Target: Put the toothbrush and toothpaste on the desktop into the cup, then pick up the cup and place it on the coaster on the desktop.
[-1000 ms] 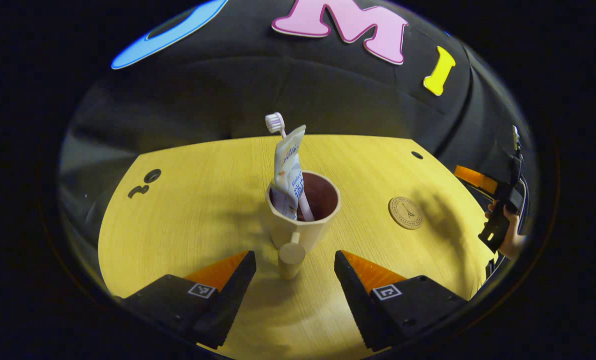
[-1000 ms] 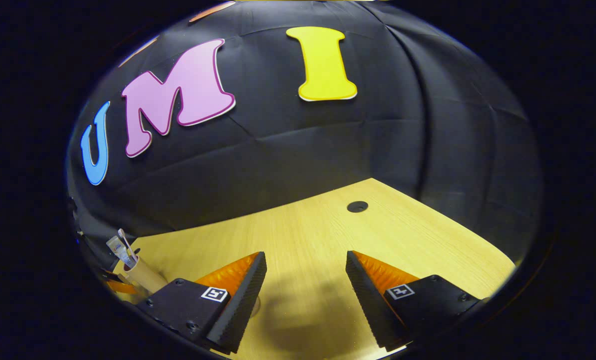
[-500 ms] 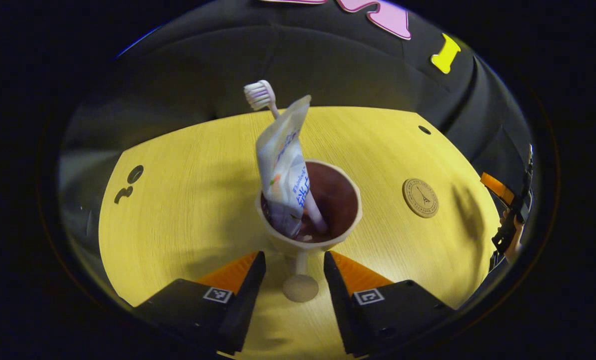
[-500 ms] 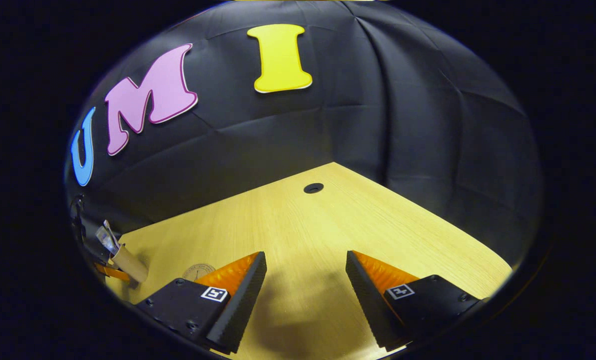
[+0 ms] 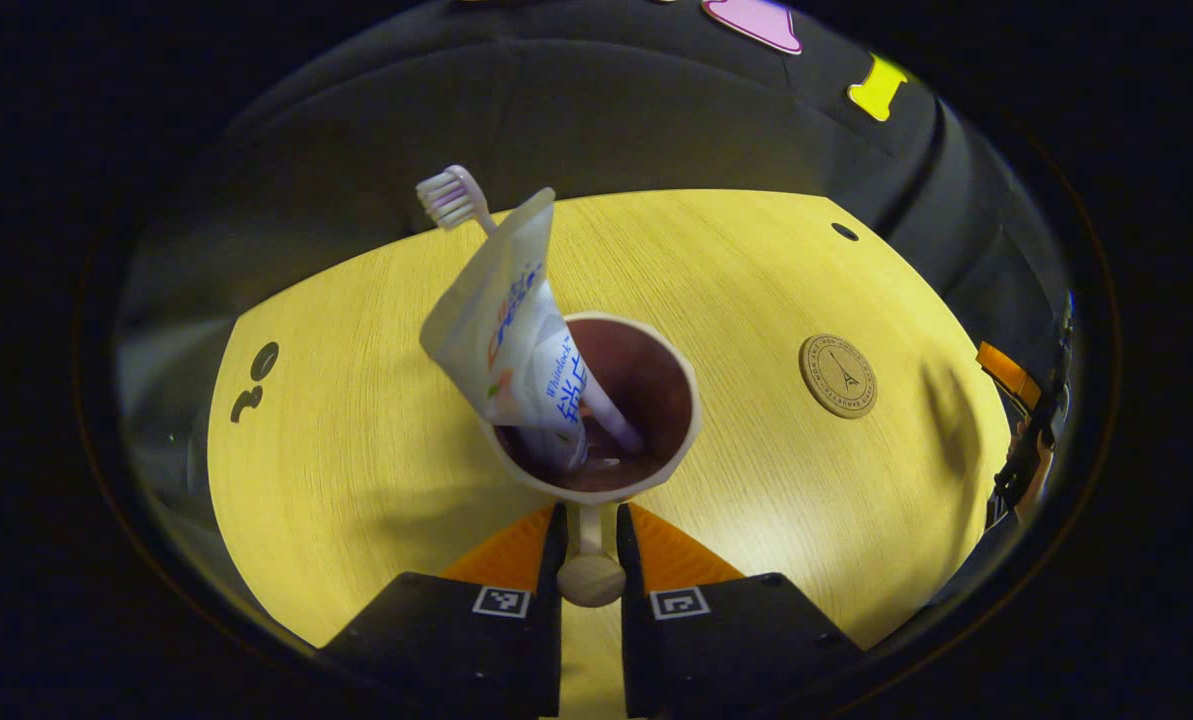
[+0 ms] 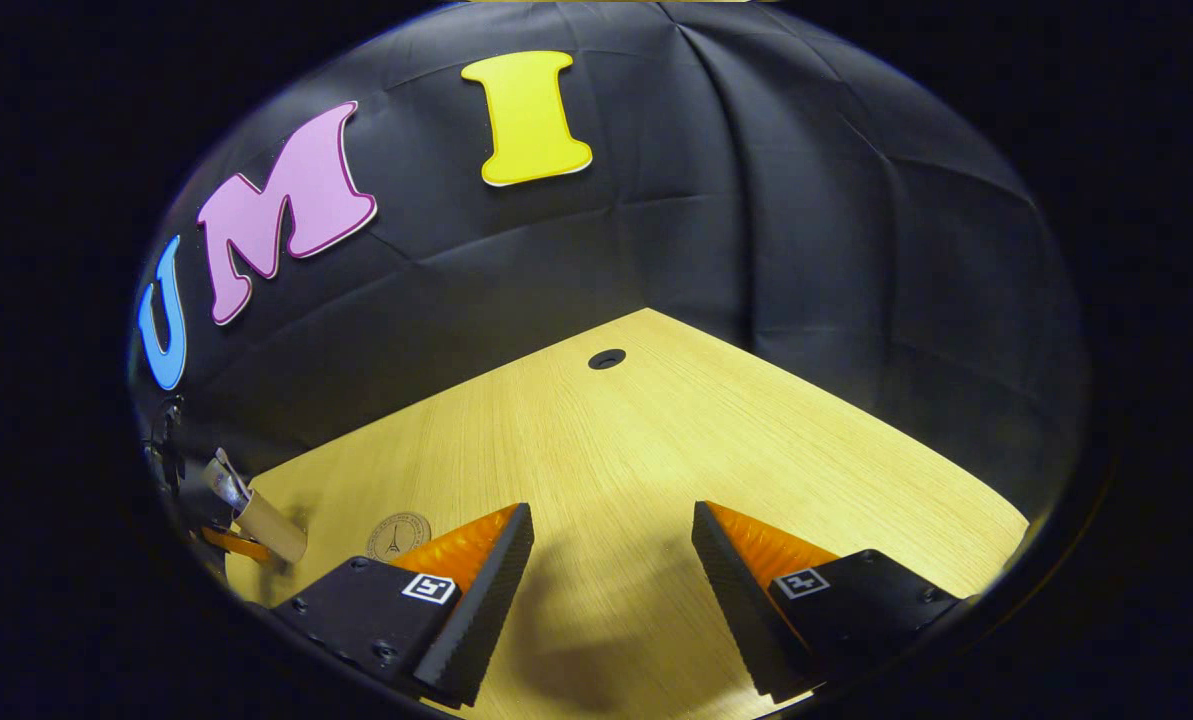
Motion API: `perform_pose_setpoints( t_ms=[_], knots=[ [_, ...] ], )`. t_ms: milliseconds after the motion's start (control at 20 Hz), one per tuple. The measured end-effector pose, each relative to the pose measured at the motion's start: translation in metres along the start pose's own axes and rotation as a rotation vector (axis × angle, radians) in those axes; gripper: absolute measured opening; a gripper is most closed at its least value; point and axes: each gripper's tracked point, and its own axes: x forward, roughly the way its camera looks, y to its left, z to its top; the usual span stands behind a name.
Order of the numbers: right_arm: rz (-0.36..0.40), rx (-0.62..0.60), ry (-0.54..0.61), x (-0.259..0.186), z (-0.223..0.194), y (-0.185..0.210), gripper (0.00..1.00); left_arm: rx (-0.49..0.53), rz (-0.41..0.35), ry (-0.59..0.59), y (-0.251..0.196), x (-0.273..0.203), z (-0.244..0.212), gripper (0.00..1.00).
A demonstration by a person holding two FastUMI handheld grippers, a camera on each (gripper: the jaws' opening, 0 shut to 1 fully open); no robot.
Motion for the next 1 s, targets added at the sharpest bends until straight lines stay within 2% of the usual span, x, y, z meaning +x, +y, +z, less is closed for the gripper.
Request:
perform_pose_setpoints(
  t_ms=[50,300,350,400,600,1000],
  knots=[
    [-0.003,0.002,0.001,-0.003,0.000,-0.003,0.98,-0.008,0.001,-0.006,-0.001,0.000,0.000,0.28],
    [-0.002,-0.008,0.014,-0.012,-0.004,-0.007,0.98,-0.051,-0.011,-0.039,-0.008,-0.001,0.001,0.24],
    [0.000,-0.012,0.015,-0.013,-0.004,-0.007,0.98,-0.059,-0.012,-0.054,-0.009,-0.002,0.003,0.19],
    [0.001,-0.013,0.014,-0.014,-0.004,-0.007,0.98,-0.058,-0.012,-0.067,-0.011,-0.003,0.006,0.24],
    [0.006,-0.019,0.018,-0.018,-0.005,-0.007,0.98,-0.015,-0.022,-0.105,-0.025,-0.018,0.020,0.23],
    [0.007,-0.054,0.010,-0.016,-0.010,-0.012,0.98,0.093,-0.130,-0.145,-0.112,-0.025,0.062,0.23]
  ],
)
